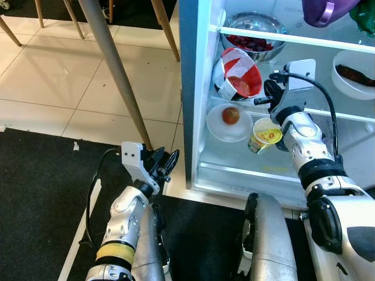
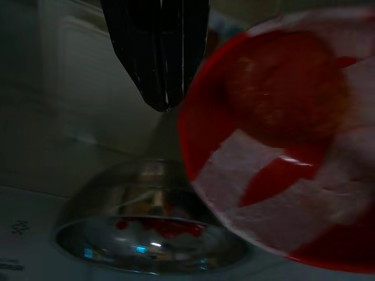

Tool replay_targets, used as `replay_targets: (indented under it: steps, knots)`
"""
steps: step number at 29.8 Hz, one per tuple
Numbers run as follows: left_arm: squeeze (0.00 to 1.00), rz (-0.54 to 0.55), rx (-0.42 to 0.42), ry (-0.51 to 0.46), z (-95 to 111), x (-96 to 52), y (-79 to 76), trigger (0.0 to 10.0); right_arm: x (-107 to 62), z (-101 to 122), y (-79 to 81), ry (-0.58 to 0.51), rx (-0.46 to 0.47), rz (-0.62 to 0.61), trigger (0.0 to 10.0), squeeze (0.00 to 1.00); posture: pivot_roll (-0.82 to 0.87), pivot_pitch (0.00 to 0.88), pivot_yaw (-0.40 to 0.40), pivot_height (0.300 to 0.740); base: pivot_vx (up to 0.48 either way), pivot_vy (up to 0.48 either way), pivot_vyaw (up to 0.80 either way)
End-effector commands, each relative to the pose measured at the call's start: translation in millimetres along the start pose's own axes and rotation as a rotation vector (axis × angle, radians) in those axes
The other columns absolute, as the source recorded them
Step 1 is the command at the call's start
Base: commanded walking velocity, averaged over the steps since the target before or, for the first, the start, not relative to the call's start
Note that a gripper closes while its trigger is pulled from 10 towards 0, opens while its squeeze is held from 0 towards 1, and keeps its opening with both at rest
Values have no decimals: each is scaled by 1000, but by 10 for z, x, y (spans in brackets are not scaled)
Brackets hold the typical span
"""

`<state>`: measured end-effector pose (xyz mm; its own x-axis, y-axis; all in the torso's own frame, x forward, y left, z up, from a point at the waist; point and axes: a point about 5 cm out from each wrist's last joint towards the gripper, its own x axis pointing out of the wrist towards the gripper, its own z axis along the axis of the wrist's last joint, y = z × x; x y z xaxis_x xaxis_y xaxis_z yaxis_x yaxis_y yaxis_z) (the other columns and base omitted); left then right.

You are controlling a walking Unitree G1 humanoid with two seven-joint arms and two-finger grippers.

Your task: Restocking fridge

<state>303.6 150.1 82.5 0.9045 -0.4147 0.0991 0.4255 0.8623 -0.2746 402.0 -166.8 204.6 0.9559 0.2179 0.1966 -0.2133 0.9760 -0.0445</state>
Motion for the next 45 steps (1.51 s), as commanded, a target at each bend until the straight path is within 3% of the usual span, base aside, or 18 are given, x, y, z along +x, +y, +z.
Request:
replay_targets:
  steps: [1, 3, 7, 8, 10, 13, 22, 29, 37, 40, 45]
  knots:
    - [0, -1, -17, 20, -85, -23, -24, 10000, -34, -8, 45, -30, 20, 61, 10000, 0, 9, 199, 9, 515, 0, 0, 0]
    - [0, -1, -17, 20, -85, -23, -24, 10000, -34, -8, 45, -30, 20, 61, 10000, 0, 9, 199, 9, 515, 0, 0, 0]
    - [0, -4, -18, 21, -93, -5, -27, 10000, -149, -33, 156, -69, 72, 258, 10000, 0, 4, 189, 10, 515, 0, 0, 0]
    - [0, -4, -18, 21, -93, -5, -27, 10000, -149, -33, 156, -69, 72, 258, 10000, 0, 4, 189, 10, 515, 0, 0, 0]
    - [0, -6, -22, 29, -127, 3, -37, 10000, -279, -92, 208, -73, 106, 383, 10000, 0, -4, 177, 8, 515, 0, 0, 0]
    - [0, -7, -26, 37, -157, 9, -43, 10000, -372, -149, 210, -60, 129, 438, 10000, 0, -3, 172, 6, 515, 0, 0, 0]
    - [0, -4, -29, 51, -209, 3, -29, 10000, -573, -366, 101, 23, 220, 421, 10000, 0, -1, 147, -2, 524, 0, 0, 0]
    - [0, 28, -9, 95, -291, -78, 74, 10000, -806, -757, 110, 162, 287, 376, 10000, 0, 4, 131, -4, 554, 0, 0, 0]
    - [0, 109, 3, 238, -521, -351, 283, 10000, -1091, -1151, 116, 308, 365, 322, 10000, 0, 10, 117, 12, 584, 0, 0, 0]
    - [0, 189, -5, 324, -649, -564, 425, 10000, -1246, -1332, 107, 377, 405, 279, 10000, 0, 13, 109, 16, 604, 0, 0, 0]
    - [0, 251, -11, 384, -730, -698, 511, 10000, -1360, -1459, 112, 433, 422, 254, 10000, 0, 13, 103, 18, 624, 0, 0, 0]
